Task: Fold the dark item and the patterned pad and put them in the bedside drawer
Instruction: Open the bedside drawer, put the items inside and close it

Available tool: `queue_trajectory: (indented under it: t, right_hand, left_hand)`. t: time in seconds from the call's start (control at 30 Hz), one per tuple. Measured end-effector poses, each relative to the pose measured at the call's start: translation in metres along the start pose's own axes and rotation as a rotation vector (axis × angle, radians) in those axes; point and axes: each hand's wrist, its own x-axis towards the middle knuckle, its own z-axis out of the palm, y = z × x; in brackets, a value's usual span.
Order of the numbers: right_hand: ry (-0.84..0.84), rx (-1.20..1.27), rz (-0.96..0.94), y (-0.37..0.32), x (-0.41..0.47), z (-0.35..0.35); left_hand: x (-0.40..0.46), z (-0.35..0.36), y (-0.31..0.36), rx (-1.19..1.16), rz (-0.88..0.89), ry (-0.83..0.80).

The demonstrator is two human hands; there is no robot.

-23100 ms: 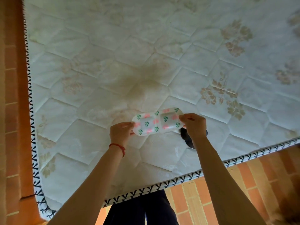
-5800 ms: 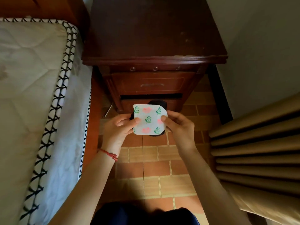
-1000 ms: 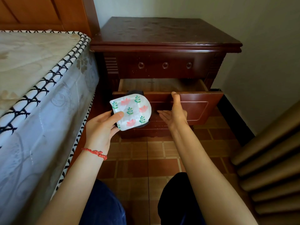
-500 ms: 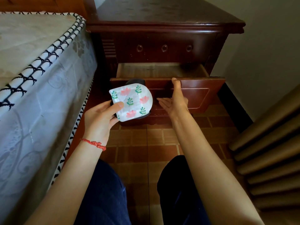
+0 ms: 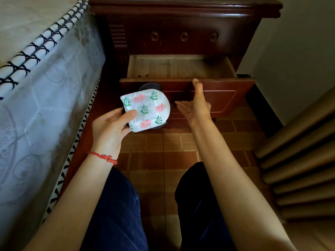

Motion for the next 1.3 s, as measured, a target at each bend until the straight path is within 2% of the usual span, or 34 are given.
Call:
queue_trajectory:
  t: [0.8,1.3]
  right_hand:
    - [-0.124,0.121,-0.036,0.052,0.019,-0.030]
    - [-0.192,0.194,-0.029,0.063,0.020,-0.037]
  left_hand:
    - [-0.007,-0.008,-0.036,0.056,0.015,-0.020]
    - [-0.003,-0.011,-0.057,0.051,-0.021,0.035]
